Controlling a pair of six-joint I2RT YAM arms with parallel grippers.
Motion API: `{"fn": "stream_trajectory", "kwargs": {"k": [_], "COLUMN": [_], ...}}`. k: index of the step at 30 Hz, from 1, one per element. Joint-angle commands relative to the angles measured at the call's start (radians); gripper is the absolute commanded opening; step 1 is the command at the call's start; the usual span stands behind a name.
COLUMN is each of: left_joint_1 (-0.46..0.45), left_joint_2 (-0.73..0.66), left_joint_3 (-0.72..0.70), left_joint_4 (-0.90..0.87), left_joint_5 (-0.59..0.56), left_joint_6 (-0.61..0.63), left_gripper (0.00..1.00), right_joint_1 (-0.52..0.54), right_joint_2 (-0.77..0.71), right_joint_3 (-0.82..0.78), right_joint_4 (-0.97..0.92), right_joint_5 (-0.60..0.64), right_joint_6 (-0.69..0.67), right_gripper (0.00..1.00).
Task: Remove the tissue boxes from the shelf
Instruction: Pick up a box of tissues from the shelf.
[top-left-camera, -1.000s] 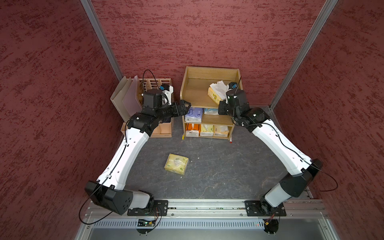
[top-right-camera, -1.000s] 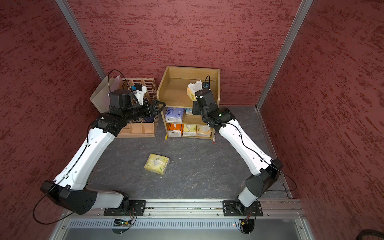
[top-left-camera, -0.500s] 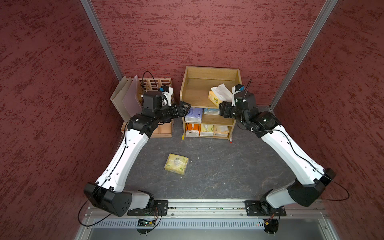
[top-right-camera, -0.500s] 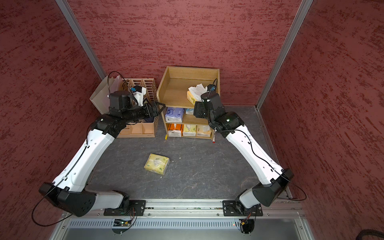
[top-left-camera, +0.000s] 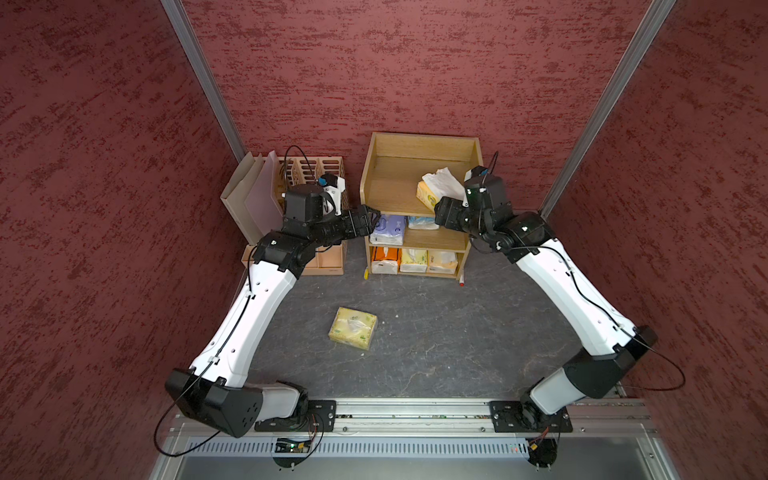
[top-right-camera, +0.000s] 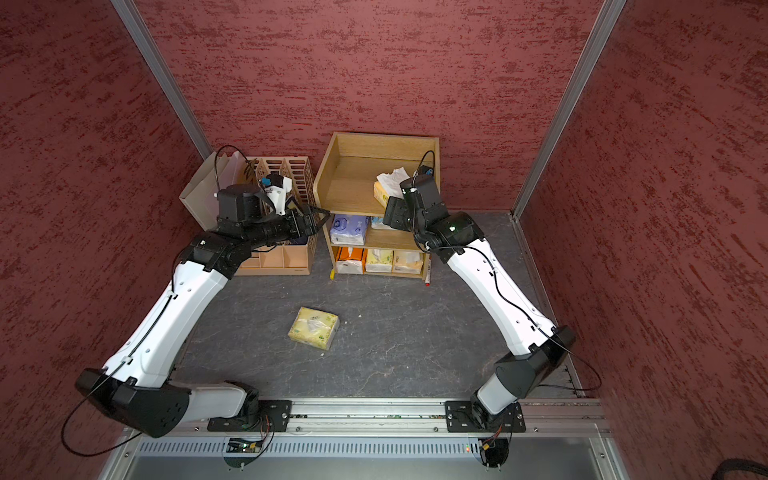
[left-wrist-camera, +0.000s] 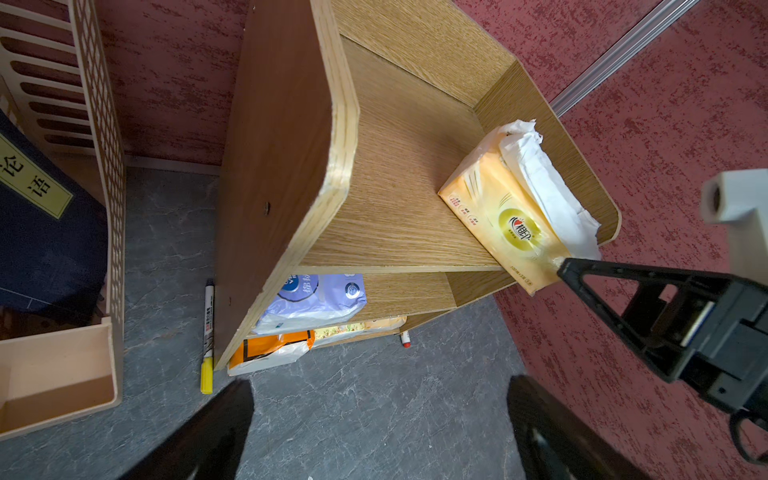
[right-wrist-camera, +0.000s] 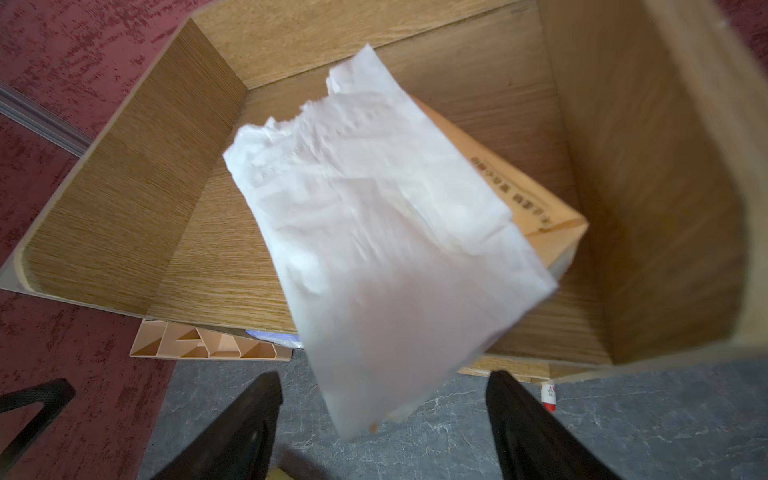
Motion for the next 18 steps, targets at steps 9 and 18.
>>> {"fn": "stream_trajectory", "kwargs": {"k": [9,18], "left_joint_1": [0.0,-0.001], "left_joint_2": [-0.026,-0.019], "left_joint_3": [-0.014,-0.005], "left_joint_4": [0.014,0.013], "left_joint_5": [-0.009,-0.015], "left_joint_6": [0.013,0.014], "left_gripper": [1.0,1.0], "right_joint_1": [-0.015,-0.014], "right_joint_2": [0.063,0.049], "right_joint_3": [0.083,0.042], "right_joint_4": [-0.031,0.048], "right_joint_5": [0.059,0.054], "right_joint_6": [-0.079,-0.177], "right_gripper": [0.79,0.22]}}
